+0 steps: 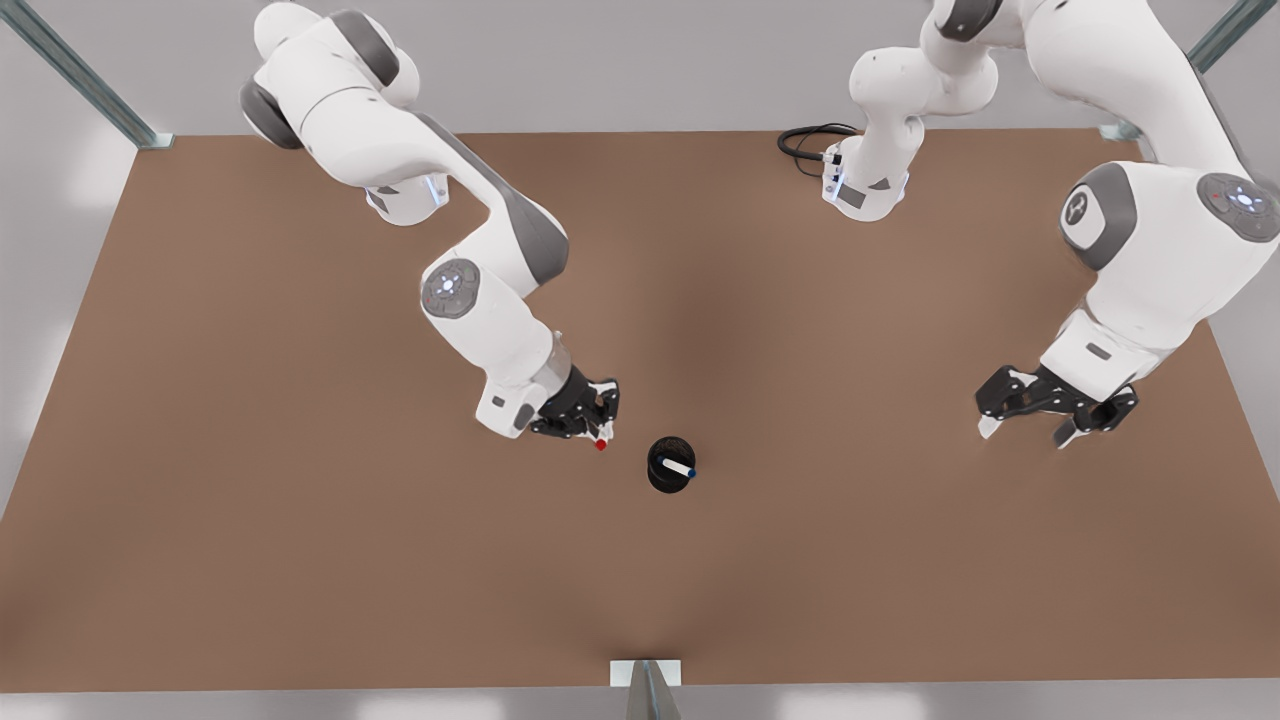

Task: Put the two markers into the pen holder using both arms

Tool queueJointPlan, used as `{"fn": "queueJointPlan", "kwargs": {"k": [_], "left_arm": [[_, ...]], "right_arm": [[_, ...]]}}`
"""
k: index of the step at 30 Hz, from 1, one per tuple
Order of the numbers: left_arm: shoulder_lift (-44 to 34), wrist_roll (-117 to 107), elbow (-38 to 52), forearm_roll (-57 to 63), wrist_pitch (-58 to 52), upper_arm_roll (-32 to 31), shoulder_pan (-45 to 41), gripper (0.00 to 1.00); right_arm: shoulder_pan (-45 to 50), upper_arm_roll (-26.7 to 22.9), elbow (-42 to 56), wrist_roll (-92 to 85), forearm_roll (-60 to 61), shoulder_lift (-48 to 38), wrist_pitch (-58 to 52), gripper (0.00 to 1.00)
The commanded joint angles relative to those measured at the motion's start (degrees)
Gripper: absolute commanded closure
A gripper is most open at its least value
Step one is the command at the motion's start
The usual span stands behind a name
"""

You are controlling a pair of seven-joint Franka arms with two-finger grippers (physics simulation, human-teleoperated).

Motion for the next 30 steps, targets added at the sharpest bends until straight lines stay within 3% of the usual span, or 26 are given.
{"fn": "queueJointPlan", "kwargs": {"k": [1, 6, 14, 20, 24, 26, 27, 29, 30], "left_arm": [[-0.64, -5.22, 0.04, 2.22, -19.01, -0.59, 0.04, 0.00], [0.94, -5.22, 0.04, 2.22, -18.40, -0.59, 0.12, 0.00], [2.26, -5.22, 0.04, 2.39, -18.31, -0.59, 0.21, 0.00], [3.05, -5.31, -0.05, 2.31, -18.31, -0.59, 0.12, 0.00], [3.84, -5.39, -0.05, 2.22, -18.31, -0.59, 0.12, 0.00], [4.02, -5.39, -0.05, 2.13, -18.31, -0.68, 0.12, 0.00], [4.11, -5.39, -0.05, 2.13, -18.31, -0.59, 0.12, 0.00], [4.19, -5.39, 0.04, 2.13, -18.31, -0.59, 0.13, 0.00], [4.28, -5.39, -0.05, 2.13, -18.22, -0.59, 0.12, 0.00]], "right_arm": [[1.26, -0.09, 3.06, 8.34, -0.69, 2.26, 6.56, 0.72], [7.68, -2.81, 14.76, 7.55, -1.13, 11.93, 15.26, 0.71], [8.12, -2.73, 9.57, 7.55, -12.99, 12.72, 21.95, 0.71], [8.30, -2.73, 6.15, 7.99, -13.61, 12.72, 23.79, 0.71], [7.33, -2.46, -4.22, 7.46, -14.40, 10.79, 30.90, 0.70], [5.66, -1.76, -10.20, 7.55, -18.54, 10.35, 36.01, 0.53], [5.66, -1.76, -10.64, 8.08, -18.54, 10.26, 36.54, 0.00], [5.75, -1.67, -10.55, 8.17, -18.54, 9.47, 36.10, 0.00], [5.57, -1.76, -9.85, 8.34, -18.27, 5.61, 28.38, 0.00]]}}
